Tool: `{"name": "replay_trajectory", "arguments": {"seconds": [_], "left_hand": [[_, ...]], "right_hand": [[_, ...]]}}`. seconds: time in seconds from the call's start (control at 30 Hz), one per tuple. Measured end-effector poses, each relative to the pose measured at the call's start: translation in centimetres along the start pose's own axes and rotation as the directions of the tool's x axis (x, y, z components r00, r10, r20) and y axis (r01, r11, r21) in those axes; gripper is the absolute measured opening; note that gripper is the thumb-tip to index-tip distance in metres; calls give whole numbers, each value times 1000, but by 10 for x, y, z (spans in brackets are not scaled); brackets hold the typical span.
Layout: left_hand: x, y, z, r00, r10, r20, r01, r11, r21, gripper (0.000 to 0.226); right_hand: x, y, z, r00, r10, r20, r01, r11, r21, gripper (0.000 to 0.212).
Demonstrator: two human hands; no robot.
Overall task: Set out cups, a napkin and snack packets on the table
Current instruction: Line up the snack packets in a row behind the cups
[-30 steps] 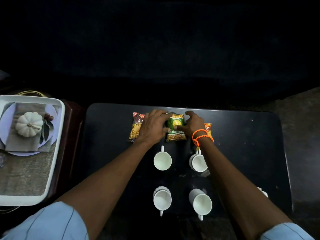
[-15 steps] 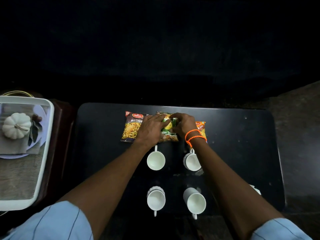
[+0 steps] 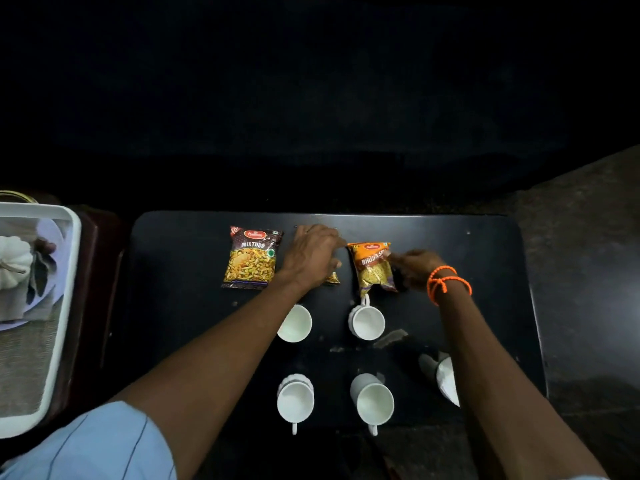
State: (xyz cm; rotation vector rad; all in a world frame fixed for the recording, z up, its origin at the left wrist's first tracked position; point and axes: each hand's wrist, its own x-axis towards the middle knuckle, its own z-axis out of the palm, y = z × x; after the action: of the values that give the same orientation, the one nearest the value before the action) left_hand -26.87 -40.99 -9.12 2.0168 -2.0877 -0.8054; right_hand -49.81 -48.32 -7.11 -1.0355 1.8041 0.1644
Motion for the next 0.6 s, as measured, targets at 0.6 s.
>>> {"name": "replay_trajectory", "arguments": {"seconds": [0.6], "left_hand": [[12, 37, 23, 996, 80, 39, -81, 995, 49, 59]], "right_hand": [[13, 23, 22, 993, -96, -75, 120, 859, 497, 31]]}}
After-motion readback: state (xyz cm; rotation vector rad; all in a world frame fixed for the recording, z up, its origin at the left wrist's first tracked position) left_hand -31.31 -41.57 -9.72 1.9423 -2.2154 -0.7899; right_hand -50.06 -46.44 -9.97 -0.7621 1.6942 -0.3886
